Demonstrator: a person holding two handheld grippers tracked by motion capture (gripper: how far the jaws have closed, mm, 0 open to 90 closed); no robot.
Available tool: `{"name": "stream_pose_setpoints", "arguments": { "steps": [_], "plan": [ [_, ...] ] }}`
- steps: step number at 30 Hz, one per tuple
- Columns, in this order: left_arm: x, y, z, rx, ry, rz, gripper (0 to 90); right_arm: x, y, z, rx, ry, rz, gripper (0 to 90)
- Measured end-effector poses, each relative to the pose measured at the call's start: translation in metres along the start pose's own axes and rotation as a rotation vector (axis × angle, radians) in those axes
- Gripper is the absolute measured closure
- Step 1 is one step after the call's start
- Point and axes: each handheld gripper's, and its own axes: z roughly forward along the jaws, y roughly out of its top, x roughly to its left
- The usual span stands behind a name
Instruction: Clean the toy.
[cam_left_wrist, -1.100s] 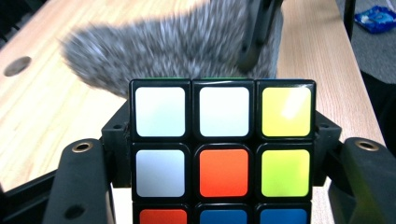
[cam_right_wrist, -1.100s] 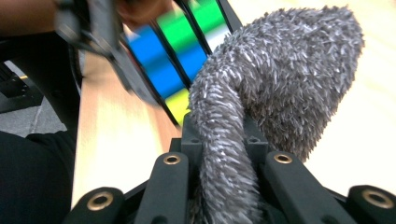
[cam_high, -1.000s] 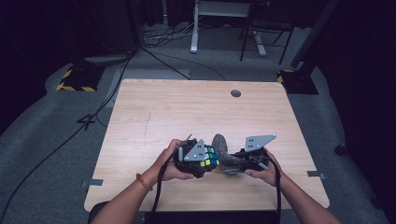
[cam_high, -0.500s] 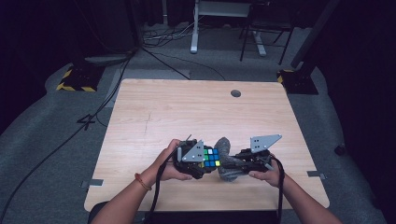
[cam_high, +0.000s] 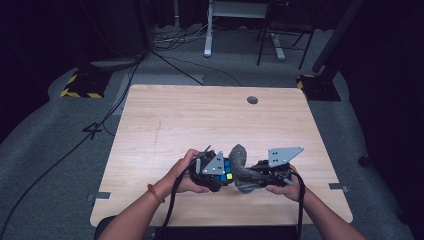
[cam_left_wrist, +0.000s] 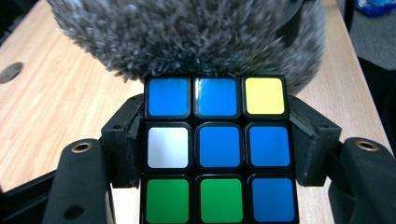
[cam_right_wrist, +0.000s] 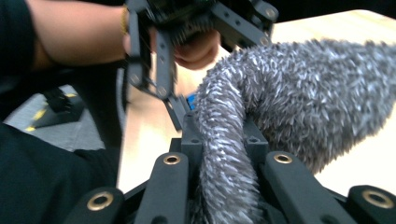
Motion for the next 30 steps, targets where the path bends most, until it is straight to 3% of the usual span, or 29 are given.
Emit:
{"name": "stream_pose_setpoints", "arguments": {
  "steps": [4, 7, 10, 15, 20, 23, 27, 30],
  "plan": [
    [0.004, 0.001, -0.007, -0.038, 0.005, -0.024, 33.4, -0.001, -0.003, 0.004, 0.049, -0.047, -0.017, 77.4],
    [0.006, 0.0, -0.009, -0.052, 0.002, -0.039, 33.5, -0.006, -0.008, 0.009, 0.116, -0.085, -0.021, 77.4],
    [0.009, -0.001, -0.012, -0.073, -0.007, -0.058, 33.5, -0.01, -0.013, 0.013, 0.141, -0.08, 0.002, 77.3],
    [0.01, -0.001, -0.015, -0.081, -0.013, -0.064, 33.5, -0.008, -0.012, 0.01, 0.108, -0.023, -0.003, 77.3],
    [0.008, 0.0, -0.009, -0.049, -0.029, -0.05, 33.6, 0.0, -0.001, 0.002, 0.04, 0.009, -0.032, 77.2],
    [0.005, 0.002, -0.005, -0.037, -0.034, -0.037, 33.6, 0.003, 0.003, 0.001, 0.05, -0.029, -0.05, 77.2],
    [-0.002, 0.005, -0.004, -0.043, -0.062, -0.02, 33.6, -0.005, -0.002, 0.004, 0.082, -0.108, -0.031, 77.2],
    [-0.001, 0.008, -0.007, -0.057, -0.047, -0.023, 33.6, -0.013, -0.01, 0.008, 0.124, -0.105, 0.003, 77.3]
  ]
}}
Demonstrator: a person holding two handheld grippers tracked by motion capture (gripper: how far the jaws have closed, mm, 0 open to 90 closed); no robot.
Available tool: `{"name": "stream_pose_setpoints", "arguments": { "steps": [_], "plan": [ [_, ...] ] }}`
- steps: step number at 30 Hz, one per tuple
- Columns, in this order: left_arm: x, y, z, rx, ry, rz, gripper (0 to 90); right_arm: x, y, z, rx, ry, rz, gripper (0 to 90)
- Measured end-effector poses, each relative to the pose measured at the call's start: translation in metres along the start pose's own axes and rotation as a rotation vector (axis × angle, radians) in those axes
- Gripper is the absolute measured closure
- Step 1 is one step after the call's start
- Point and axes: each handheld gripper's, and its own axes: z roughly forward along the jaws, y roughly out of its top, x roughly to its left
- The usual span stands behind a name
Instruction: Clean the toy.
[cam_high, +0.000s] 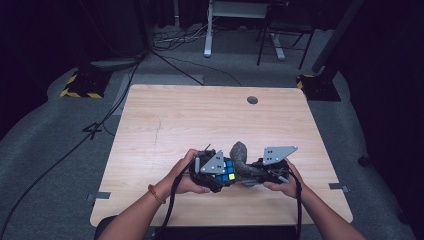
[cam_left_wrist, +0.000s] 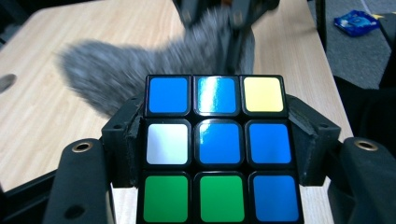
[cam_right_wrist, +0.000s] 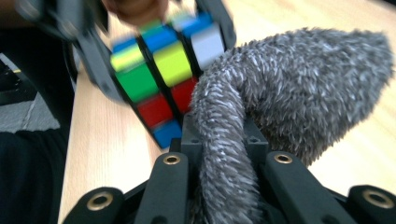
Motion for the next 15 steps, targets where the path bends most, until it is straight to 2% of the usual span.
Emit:
{"name": "stream_pose_setpoints", "arguments": {
  "steps": [3, 5, 7, 9, 11, 12, 13, 15],
  "plan": [
    [0.005, -0.002, -0.006, -0.014, 0.033, -0.018, 33.6, -0.001, -0.003, 0.004, 0.041, 0.018, 0.008, 77.3],
    [0.008, -0.004, -0.01, -0.023, 0.052, -0.035, 33.6, 0.003, -0.003, 0.004, 0.036, 0.044, -0.007, 77.3],
    [0.013, -0.007, -0.011, -0.018, 0.055, -0.051, 33.6, 0.011, 0.002, 0.001, 0.007, 0.042, -0.038, 77.3],
    [0.015, -0.009, -0.006, 0.004, 0.033, -0.071, 33.6, 0.016, 0.008, -0.004, -0.036, 0.038, -0.058, 77.4],
    [0.009, -0.01, 0.004, 0.058, 0.029, -0.033, 33.6, 0.021, 0.014, -0.012, -0.109, 0.055, -0.056, 77.4],
    [0.006, -0.009, 0.008, 0.064, 0.007, -0.026, 33.6, 0.024, 0.017, -0.015, -0.125, 0.051, -0.065, 77.5],
    [0.002, -0.008, 0.012, 0.065, -0.02, -0.016, 33.6, 0.026, 0.019, -0.018, -0.125, 0.039, -0.078, 77.5],
    [-0.001, -0.005, 0.013, 0.074, -0.012, 0.002, 33.6, 0.026, 0.019, -0.018, -0.116, 0.02, -0.084, 77.4]
  ]
}}
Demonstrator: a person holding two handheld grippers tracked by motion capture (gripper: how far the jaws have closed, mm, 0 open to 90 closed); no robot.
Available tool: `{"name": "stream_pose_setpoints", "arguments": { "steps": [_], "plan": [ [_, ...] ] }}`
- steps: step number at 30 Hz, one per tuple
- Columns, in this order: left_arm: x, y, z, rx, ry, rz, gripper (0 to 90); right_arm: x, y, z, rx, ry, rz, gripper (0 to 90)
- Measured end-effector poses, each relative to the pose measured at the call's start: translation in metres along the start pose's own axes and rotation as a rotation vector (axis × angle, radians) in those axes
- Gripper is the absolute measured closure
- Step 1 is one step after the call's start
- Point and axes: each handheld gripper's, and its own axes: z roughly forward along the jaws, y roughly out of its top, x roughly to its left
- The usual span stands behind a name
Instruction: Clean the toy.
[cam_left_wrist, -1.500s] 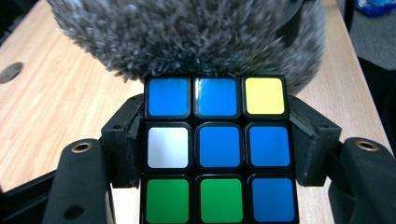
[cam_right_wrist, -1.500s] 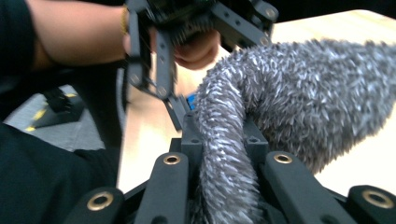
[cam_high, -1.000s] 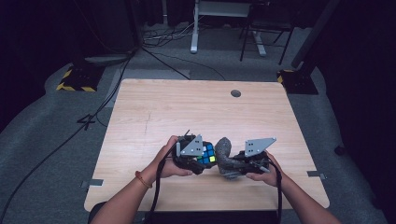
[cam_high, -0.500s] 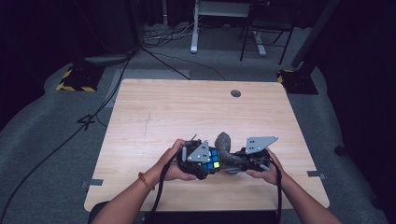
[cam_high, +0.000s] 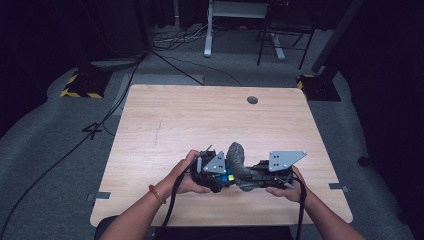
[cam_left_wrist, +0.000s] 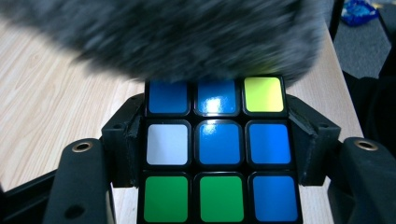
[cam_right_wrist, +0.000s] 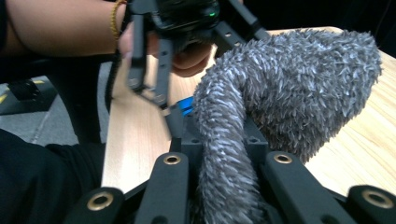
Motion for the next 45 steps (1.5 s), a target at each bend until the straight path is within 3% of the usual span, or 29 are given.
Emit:
{"name": "stream_pose_setpoints", "arguments": {
  "steps": [5, 7, 11, 16, 20, 23, 29, 33, 36, 38, 41, 43, 45],
  "plan": [
    [0.003, 0.0, -0.011, -0.07, -0.001, -0.028, 33.6, -0.015, -0.011, 0.001, 0.048, -0.065, 0.055, 77.4],
    [0.004, 0.001, -0.019, -0.093, 0.022, -0.03, 33.6, -0.019, -0.016, 0.005, 0.083, -0.075, 0.064, 77.5],
    [0.007, -0.001, -0.026, -0.123, 0.024, -0.054, 33.6, -0.016, -0.021, 0.013, 0.113, -0.054, 0.063, 77.4],
    [0.008, -0.002, -0.022, -0.059, 0.057, -0.033, 33.6, -0.011, -0.019, 0.018, 0.111, -0.027, 0.053, 77.5],
    [0.006, -0.003, -0.011, -0.008, 0.054, -0.023, 33.5, -0.005, -0.011, 0.01, 0.047, 0.012, 0.035, 77.4],
    [0.003, -0.001, -0.005, 0.01, 0.045, -0.001, 33.6, -0.003, -0.008, 0.007, 0.014, 0.016, 0.036, 77.4],
    [0.0, -0.001, 0.002, 0.033, 0.033, -0.006, 33.3, -0.001, -0.008, 0.011, 0.012, 0.037, 0.022, 77.4],
    [-0.002, -0.002, 0.009, 0.062, 0.012, 0.013, 33.3, 0.003, -0.002, 0.012, -0.009, 0.044, 0.005, 77.3],
    [-0.003, -0.001, 0.01, 0.072, 0.021, 0.024, 33.4, 0.002, -0.001, 0.01, 0.004, 0.013, 0.001, 77.3],
    [-0.001, -0.002, 0.006, 0.056, 0.032, 0.019, 33.4, -0.003, -0.005, 0.009, 0.016, -0.008, 0.019, 77.3],
    [0.004, -0.002, -0.006, -0.006, 0.039, -0.004, 33.5, -0.015, -0.016, 0.007, 0.074, -0.068, 0.043, 77.3],
    [0.006, -0.001, -0.015, -0.047, 0.053, -0.013, 33.5, -0.027, -0.026, 0.009, 0.099, -0.063, 0.107, 77.3],
    [0.006, 0.0, -0.02, -0.065, 0.068, -0.016, 33.5, -0.033, -0.033, 0.013, 0.114, -0.051, 0.13, 77.3]
  ]
}}
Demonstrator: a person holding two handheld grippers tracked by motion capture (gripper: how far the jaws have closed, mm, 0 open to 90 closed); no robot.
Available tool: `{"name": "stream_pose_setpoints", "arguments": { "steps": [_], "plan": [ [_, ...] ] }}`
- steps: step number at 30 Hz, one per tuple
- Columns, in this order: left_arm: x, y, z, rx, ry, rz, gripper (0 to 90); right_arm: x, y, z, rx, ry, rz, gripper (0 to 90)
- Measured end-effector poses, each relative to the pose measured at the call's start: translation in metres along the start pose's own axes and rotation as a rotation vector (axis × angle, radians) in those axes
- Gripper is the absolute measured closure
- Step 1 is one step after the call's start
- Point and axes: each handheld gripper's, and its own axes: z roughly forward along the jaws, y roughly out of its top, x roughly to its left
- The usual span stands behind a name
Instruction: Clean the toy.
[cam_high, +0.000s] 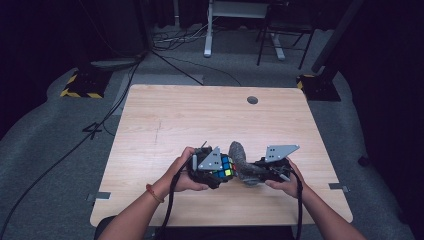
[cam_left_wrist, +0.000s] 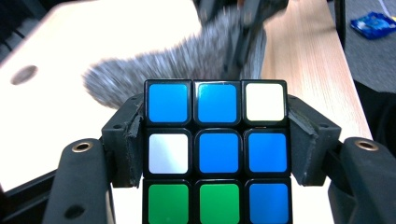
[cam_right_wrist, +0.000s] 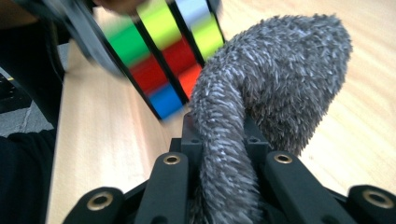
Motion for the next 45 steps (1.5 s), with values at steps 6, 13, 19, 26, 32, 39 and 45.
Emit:
{"name": "stream_pose_setpoints", "arguments": {
  "steps": [6, 13, 19, 26, 32, 39, 45],
  "plan": [
    [0.001, -0.001, -0.007, -0.073, 0.002, 0.006, 33.4, 0.004, -0.002, 0.009, 0.042, 0.076, -0.041, 77.1],
    [0.004, -0.004, -0.008, -0.091, -0.024, -0.018, 33.2, 0.011, 0.0, 0.007, -0.015, 0.138, -0.075, 77.0],
    [0.007, -0.012, -0.011, -0.083, -0.056, -0.024, 32.5, 0.016, 0.005, -0.003, -0.077, 0.146, -0.096, 77.1],
    [0.006, -0.013, -0.004, -0.028, -0.067, -0.011, 31.9, 0.023, 0.011, -0.009, -0.109, 0.129, -0.125, 77.2],
    [-0.002, -0.013, 0.011, 0.05, -0.056, 0.02, 33.0, 0.025, 0.014, -0.012, -0.129, 0.115, -0.136, 77.2],
    [-0.003, -0.009, 0.009, 0.013, -0.079, 0.013, 33.3, 0.018, 0.013, -0.011, -0.104, -0.005, -0.119, 77.0],
    [0.002, -0.008, -0.002, -0.017, -0.035, -0.011, 33.4, 0.012, 0.003, 0.009, 0.046, 0.034, -0.105, 77.0]
  ]
}}
